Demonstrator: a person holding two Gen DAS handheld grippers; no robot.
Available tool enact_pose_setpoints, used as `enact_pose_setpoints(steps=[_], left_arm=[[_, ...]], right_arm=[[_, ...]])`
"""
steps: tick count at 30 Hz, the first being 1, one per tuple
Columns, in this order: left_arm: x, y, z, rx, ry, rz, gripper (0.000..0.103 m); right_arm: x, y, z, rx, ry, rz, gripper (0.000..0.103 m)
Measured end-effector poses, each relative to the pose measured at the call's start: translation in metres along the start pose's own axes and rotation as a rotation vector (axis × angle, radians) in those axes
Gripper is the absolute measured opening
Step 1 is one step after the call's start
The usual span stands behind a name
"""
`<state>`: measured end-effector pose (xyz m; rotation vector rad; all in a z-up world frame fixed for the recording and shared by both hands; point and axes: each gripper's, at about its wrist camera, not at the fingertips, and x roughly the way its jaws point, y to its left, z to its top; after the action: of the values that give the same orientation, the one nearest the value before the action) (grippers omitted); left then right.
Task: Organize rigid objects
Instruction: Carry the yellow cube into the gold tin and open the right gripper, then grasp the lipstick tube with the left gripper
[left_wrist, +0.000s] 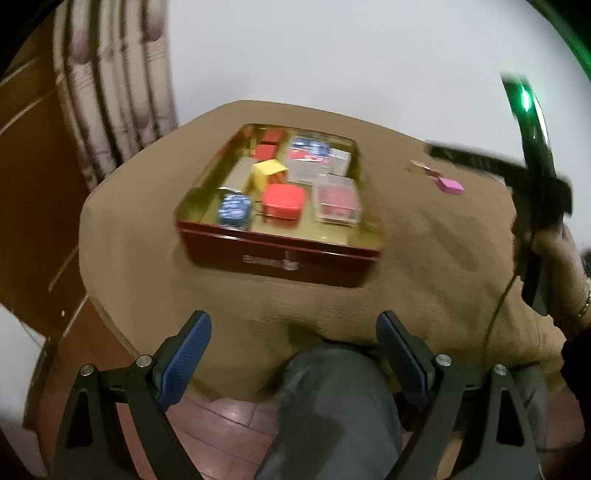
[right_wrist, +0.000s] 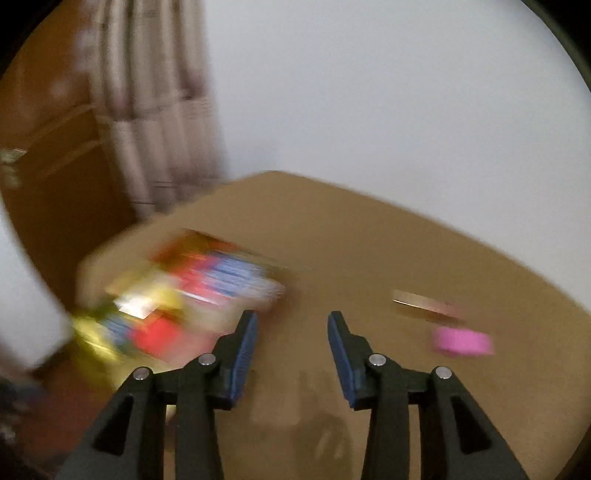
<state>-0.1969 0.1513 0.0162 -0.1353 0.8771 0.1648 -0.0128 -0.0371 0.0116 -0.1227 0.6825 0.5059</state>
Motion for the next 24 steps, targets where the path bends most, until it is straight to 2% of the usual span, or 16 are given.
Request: enact_pose_setpoints(steps=[2,5,7,10,15,18,24], left_arm=[[-0.002,-0.013,-0.003,0.052,-0.011,0.001,0.088],[-0.006,-0.033,-0.007,0.124,-0.025,-0.007,0.088],[-0.008,-0.052,-0.009,0.184,-0.033,-0.012,0.088],[-0.009,-0.074,-0.003,0.241,-0.031,-0.043,0.088],[-0.001,-0.117,0.026,0.348,-0.034,-0.096,0.088],[0.009,-0.139,0.054,0.44,-0.021,-0.131,0.088],[0.044,-0.181,0.127,0.712,-0.059,-0.147,0.088]], right_arm=[[-0.003,-0.051,-0.027,0.031,0.036,-0.15,0.04],[-0.005,-0.122,-0.061,0.135,0.098,-0.265,0.04],[-0.009,-0.161,-0.078,0.206,0.125,-0.303,0.04],[-0.011,-0.19,-0.095,0.274,0.149,-0.34,0.04],[-0.009,-0.214,-0.116,0.384,0.161,-0.309,0.04],[-0.013,-0.217,-0.117,0.425,0.124,-0.264,0.041],[-0.016,-0.229,-0.123,0.49,0.098,-0.183,0.042]])
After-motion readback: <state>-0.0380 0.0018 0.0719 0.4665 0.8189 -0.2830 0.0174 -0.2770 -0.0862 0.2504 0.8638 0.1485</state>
